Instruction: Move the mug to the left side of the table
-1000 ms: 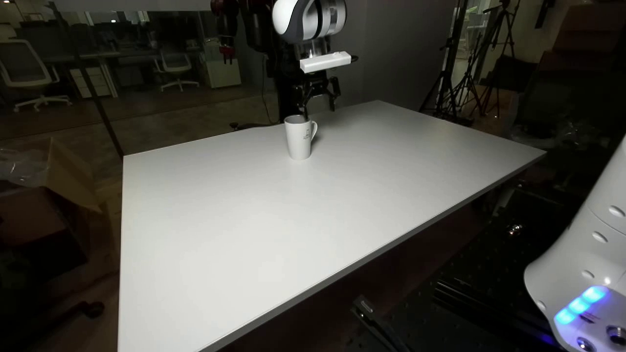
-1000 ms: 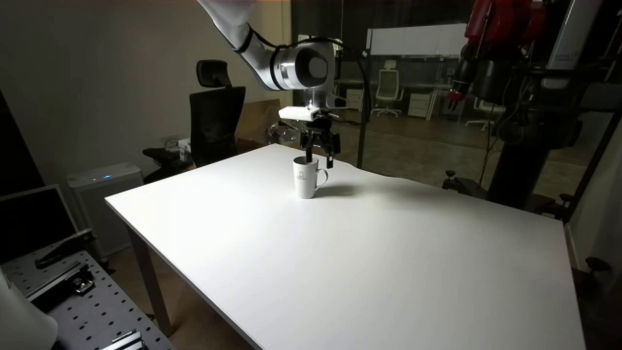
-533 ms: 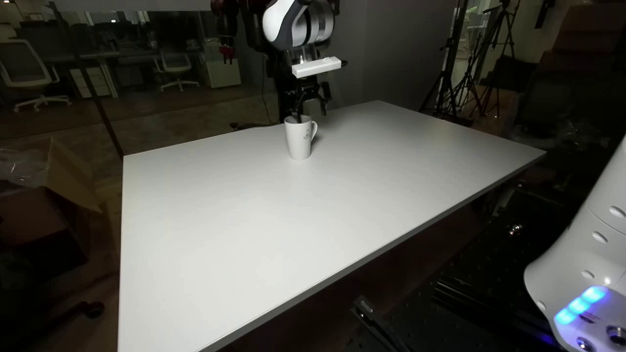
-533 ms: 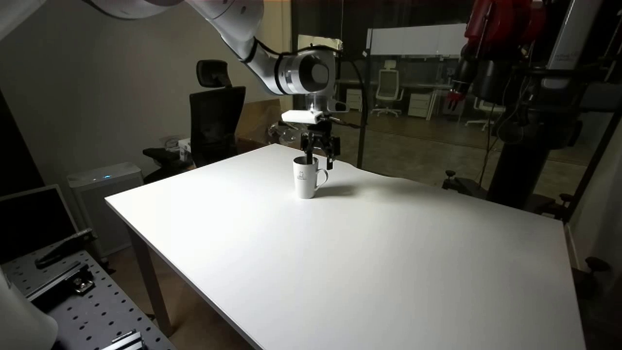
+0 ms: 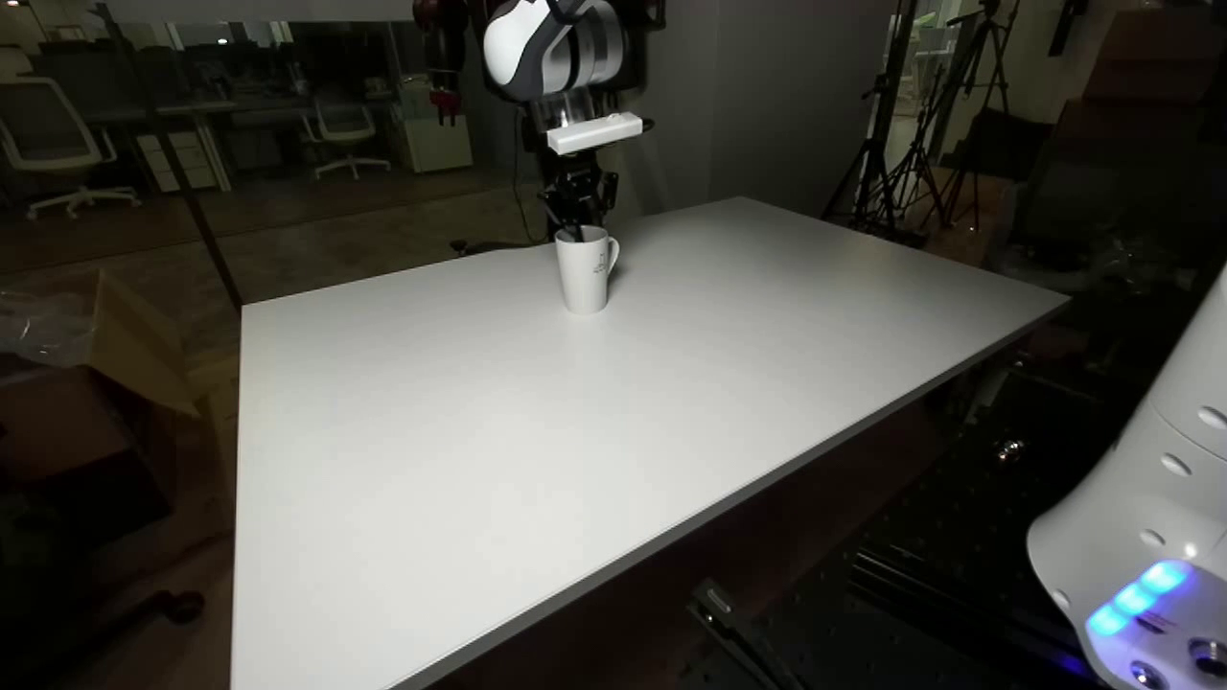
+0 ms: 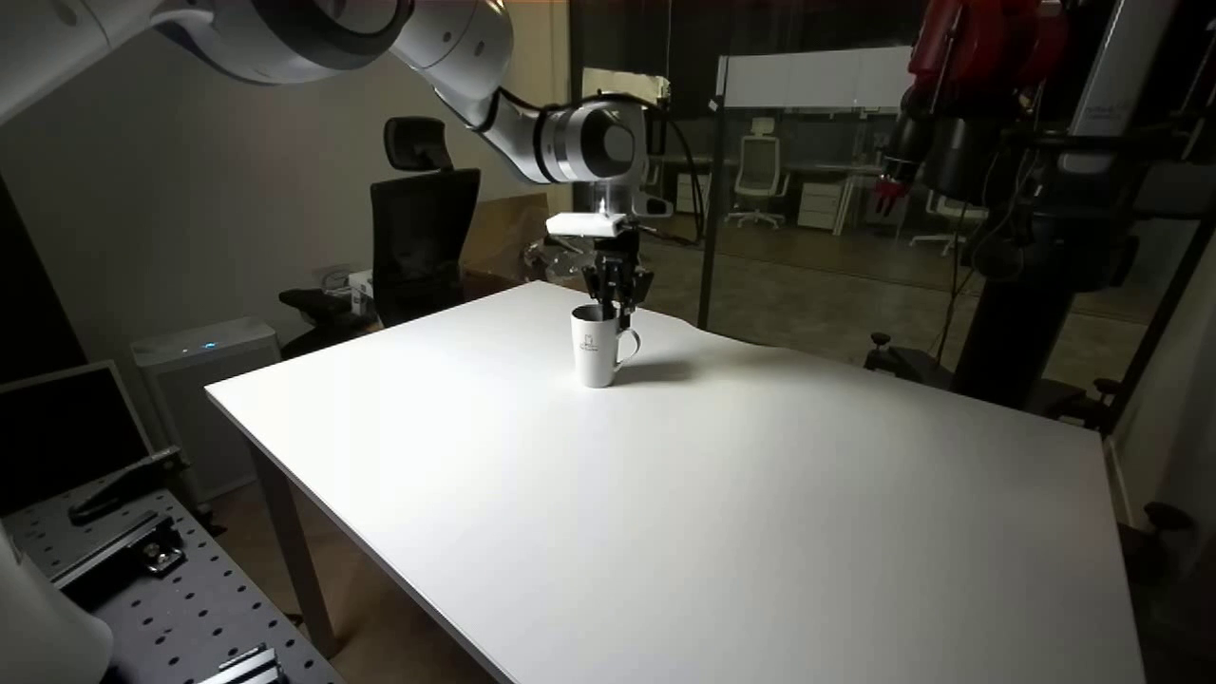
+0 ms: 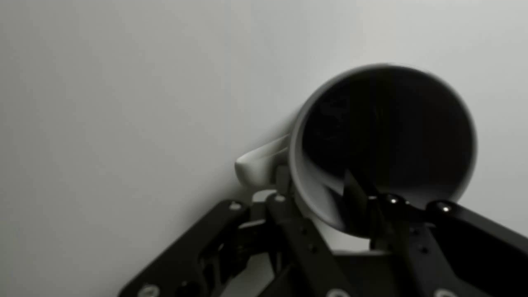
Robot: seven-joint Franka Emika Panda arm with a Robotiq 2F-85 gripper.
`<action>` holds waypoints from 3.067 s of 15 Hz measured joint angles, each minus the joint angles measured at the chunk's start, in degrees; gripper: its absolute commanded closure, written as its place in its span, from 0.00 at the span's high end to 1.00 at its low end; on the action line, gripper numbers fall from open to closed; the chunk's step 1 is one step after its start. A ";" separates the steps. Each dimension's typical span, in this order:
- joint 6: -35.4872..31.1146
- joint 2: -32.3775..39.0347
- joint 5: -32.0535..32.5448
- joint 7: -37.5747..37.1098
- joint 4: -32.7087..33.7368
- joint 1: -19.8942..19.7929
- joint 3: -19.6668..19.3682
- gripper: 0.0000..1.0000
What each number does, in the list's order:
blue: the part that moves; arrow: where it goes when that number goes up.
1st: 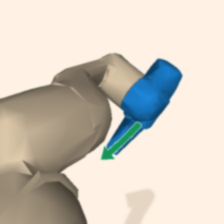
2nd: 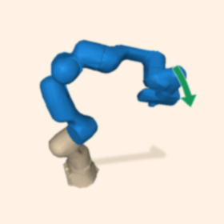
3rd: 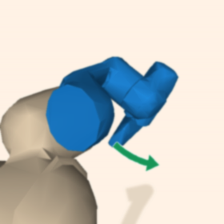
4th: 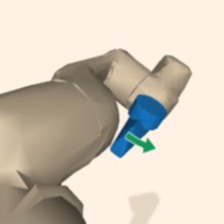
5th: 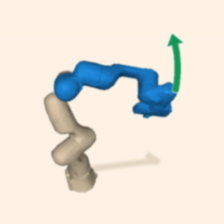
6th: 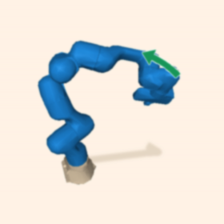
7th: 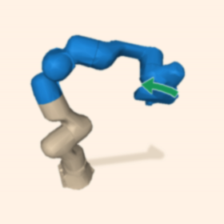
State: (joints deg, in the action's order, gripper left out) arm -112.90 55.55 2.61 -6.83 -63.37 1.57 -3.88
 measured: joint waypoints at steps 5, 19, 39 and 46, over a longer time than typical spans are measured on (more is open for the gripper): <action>1.16 1.03 -0.07 1.63 2.76 0.02 0.38 0.02; 0.60 0.85 -0.04 5.52 2.98 0.03 1.30 0.02; -14.65 -17.24 -5.63 5.87 -30.88 2.87 8.58 0.02; -13.32 -17.51 -4.70 1.14 -30.87 4.14 5.60 0.02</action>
State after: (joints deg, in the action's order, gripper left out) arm -126.22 38.04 -2.09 -5.69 -94.25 5.71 1.72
